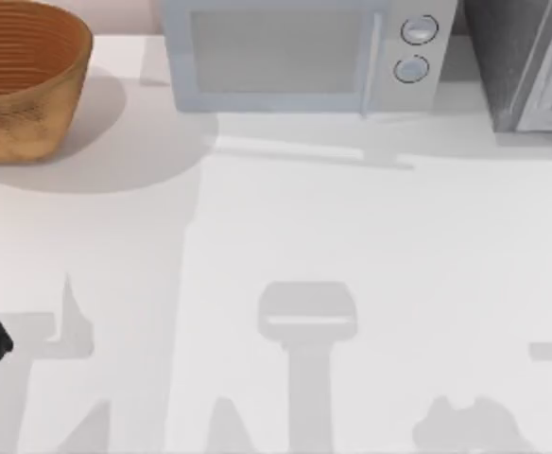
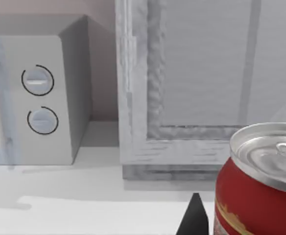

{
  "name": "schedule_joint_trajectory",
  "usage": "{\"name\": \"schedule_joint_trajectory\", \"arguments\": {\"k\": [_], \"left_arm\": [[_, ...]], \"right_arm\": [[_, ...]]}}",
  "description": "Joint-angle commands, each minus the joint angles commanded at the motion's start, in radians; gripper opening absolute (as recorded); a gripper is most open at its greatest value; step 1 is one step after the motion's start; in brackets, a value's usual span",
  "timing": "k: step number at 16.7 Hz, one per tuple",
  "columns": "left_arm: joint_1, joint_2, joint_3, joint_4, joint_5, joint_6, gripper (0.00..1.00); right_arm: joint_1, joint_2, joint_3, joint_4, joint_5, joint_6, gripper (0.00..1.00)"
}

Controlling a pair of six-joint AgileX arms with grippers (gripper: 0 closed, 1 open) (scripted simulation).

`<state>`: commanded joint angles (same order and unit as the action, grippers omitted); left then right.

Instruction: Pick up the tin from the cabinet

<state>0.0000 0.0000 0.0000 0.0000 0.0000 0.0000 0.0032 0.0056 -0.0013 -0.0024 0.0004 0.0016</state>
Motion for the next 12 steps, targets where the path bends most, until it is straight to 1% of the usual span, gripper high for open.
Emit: {"name": "schedule_joint_trajectory", "arguments": {"k": [3, 6, 9, 12], "left_arm": [[0.000, 0.000, 0.000, 0.000, 0.000, 0.000, 1.00], [0.000, 0.000, 0.000, 0.000, 0.000, 0.000, 1.00], [0.000, 0.000, 0.000, 0.000, 0.000, 0.000, 1.00], [0.000, 0.000, 0.000, 0.000, 0.000, 0.000, 1.00]], "right_arm": [[0.021, 0.008, 0.003, -0.005, -0.006, -0.011, 0.00], [0.128, 0.051, 0.019, -0.034, -0.040, -0.069, 0.00], [0.325, 0.131, 0.047, -0.087, -0.102, -0.174, 0.00], [0.601, 0.243, 0.085, -0.161, -0.189, -0.321, 0.00]]}}
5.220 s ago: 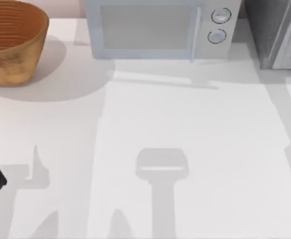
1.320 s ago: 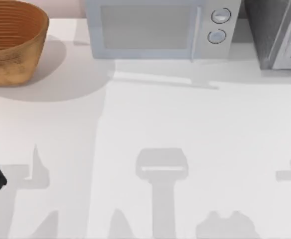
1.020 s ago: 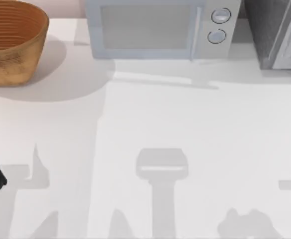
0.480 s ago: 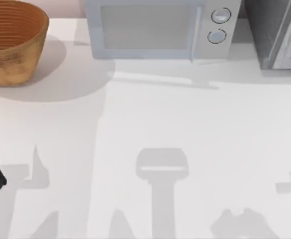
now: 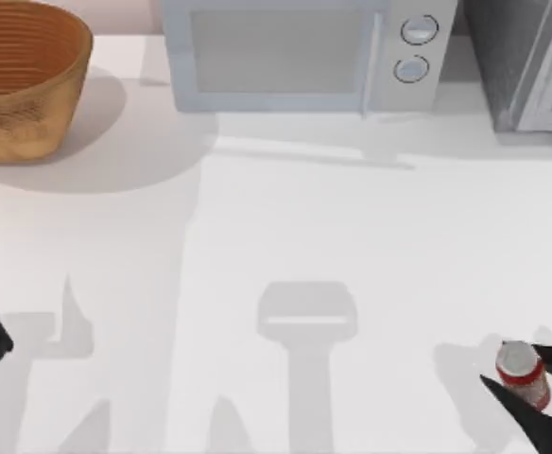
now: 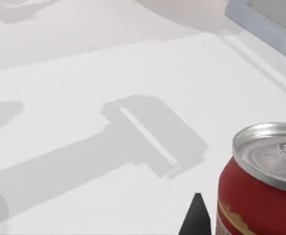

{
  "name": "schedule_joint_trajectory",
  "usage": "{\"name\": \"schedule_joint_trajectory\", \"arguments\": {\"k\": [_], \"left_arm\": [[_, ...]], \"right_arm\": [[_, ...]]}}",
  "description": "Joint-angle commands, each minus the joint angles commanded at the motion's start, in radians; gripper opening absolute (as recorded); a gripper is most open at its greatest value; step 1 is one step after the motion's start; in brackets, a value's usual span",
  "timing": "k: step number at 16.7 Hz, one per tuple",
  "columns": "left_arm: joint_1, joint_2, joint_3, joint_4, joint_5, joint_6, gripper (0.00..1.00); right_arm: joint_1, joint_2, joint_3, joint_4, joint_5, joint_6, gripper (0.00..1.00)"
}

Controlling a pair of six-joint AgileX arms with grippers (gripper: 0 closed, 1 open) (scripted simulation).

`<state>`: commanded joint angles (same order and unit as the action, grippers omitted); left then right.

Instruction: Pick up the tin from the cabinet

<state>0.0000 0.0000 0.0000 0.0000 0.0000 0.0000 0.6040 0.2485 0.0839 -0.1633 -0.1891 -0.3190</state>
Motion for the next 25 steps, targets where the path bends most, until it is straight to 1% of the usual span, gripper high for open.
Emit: {"name": "schedule_joint_trajectory", "arguments": {"k": [3, 5, 8, 12, 21, 25], "left_arm": [[0.000, 0.000, 0.000, 0.000, 0.000, 0.000, 1.00], [0.000, 0.000, 0.000, 0.000, 0.000, 0.000, 1.00], [0.000, 0.000, 0.000, 0.000, 0.000, 0.000, 1.00], [0.000, 0.000, 0.000, 0.000, 0.000, 0.000, 1.00], [0.000, 0.000, 0.000, 0.000, 0.000, 0.000, 1.00], [0.000, 0.000, 0.000, 0.000, 0.000, 0.000, 1.00]], "right_arm": [[0.336, 0.136, 0.047, -0.091, -0.106, -0.179, 0.00], [0.592, 0.240, 0.082, -0.159, -0.186, -0.315, 0.00], [1.011, 0.409, 0.140, -0.272, -0.318, -0.538, 0.00], [1.616, 0.654, 0.225, -0.435, -0.507, -0.859, 0.00], [3.035, 1.226, 0.423, -0.815, -0.948, -1.616, 0.00], [3.627, 1.465, 0.506, -0.974, -1.132, -1.932, 0.00]]}}
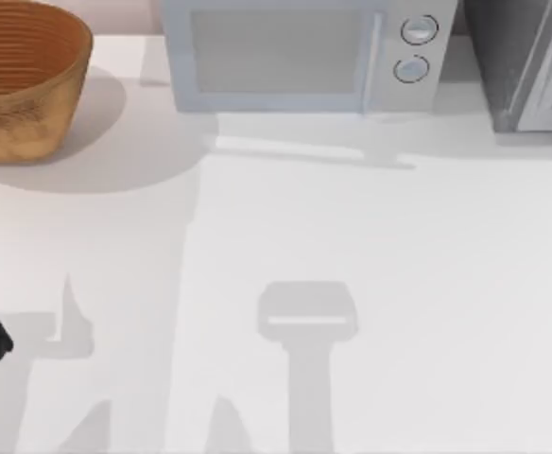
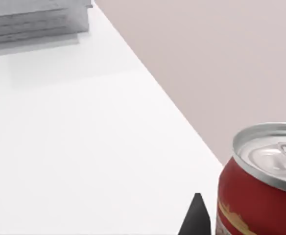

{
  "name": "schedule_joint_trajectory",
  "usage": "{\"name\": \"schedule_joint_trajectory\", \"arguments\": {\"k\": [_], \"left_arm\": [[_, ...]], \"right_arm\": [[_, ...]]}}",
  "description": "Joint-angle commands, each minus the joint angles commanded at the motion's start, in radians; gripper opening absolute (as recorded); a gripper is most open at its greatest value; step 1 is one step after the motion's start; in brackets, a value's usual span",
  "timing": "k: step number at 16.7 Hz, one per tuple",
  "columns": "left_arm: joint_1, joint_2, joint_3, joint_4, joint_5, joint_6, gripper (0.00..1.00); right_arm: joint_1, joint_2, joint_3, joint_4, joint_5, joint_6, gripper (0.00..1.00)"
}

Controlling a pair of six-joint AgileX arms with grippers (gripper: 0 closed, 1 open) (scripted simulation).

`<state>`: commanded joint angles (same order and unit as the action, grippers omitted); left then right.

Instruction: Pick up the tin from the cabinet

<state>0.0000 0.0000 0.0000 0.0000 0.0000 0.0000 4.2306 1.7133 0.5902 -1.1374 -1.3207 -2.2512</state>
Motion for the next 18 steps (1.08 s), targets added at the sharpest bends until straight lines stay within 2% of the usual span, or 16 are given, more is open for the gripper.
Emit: {"name": "schedule_joint_trajectory", "arguments": {"k": [6, 10, 14, 18], "left_arm": [[0.000, 0.000, 0.000, 0.000, 0.000, 0.000, 1.00], [0.000, 0.000, 0.000, 0.000, 0.000, 0.000, 1.00], [0.000, 0.000, 0.000, 0.000, 0.000, 0.000, 1.00], [0.000, 0.000, 0.000, 0.000, 0.000, 0.000, 1.00]], "right_arm": [[0.758, 0.305, 0.106, -0.203, -0.235, -0.405, 0.00], [1.133, 0.456, 0.159, -0.304, -0.351, -0.605, 0.00], [1.373, 0.553, 0.193, -0.368, -0.425, -0.734, 0.00], [1.453, 0.585, 0.204, -0.390, -0.450, -0.777, 0.00]]}}
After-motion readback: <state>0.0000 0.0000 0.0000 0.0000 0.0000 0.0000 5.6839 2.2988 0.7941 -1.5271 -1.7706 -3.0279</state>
